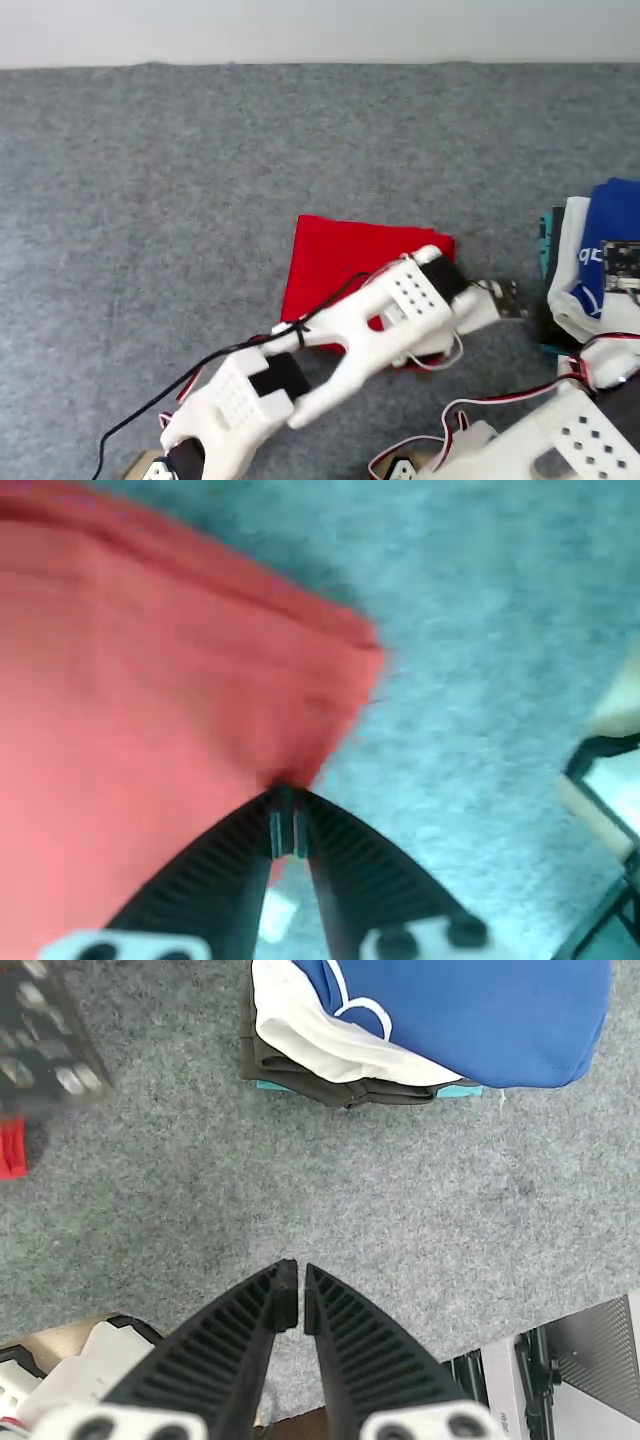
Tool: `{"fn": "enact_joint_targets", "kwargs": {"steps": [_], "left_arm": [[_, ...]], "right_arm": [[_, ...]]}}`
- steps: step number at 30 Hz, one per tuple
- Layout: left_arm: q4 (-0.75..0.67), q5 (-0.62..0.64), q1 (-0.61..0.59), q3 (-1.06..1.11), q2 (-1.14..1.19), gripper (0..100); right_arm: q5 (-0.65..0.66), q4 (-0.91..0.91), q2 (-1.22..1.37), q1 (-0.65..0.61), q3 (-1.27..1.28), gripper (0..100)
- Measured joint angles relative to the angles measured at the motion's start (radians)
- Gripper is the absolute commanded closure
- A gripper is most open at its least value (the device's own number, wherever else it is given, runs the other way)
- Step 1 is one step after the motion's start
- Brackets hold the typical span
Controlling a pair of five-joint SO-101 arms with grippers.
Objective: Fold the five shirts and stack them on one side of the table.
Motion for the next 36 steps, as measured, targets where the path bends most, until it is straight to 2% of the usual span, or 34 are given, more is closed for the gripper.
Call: {"fn": "enact_joint_targets", "kwargs": {"steps": [9, 12, 16, 22, 27, 33, 36], "left_arm": [[0.0, 0.002, -0.192, -0.02, -0.218, 99], [0.0, 0.0, -0.256, -0.02, -0.311, 99], [0.0, 0.0, -0.394, 0.043, -0.443, 99], [0.003, 0.0, -0.647, 0.166, -0.646, 99], [0.005, 0.0, -0.852, 0.244, -0.781, 99], [0.006, -0.075, -1.059, 0.318, -0.873, 99], [0.006, -0.138, -1.166, 0.318, -0.904, 99]], "right_arm": [[0.0, 0.0, 0.002, -0.002, 0.0, 97.2], [0.0, 0.0, 0.002, -0.043, 0.018, 97.2], [-0.063, 0.0, 0.0, -0.176, 0.044, 97.2], [-0.252, -0.015, 0.069, -0.551, 0.048, 97.2], [-0.396, -0.138, 0.265, -0.812, 0.048, 96.5], [-0.45, -0.258, 0.509, -0.89, -0.023, 82.0], [-0.451, -0.305, 0.611, -0.893, -0.068, 81.2]]}}
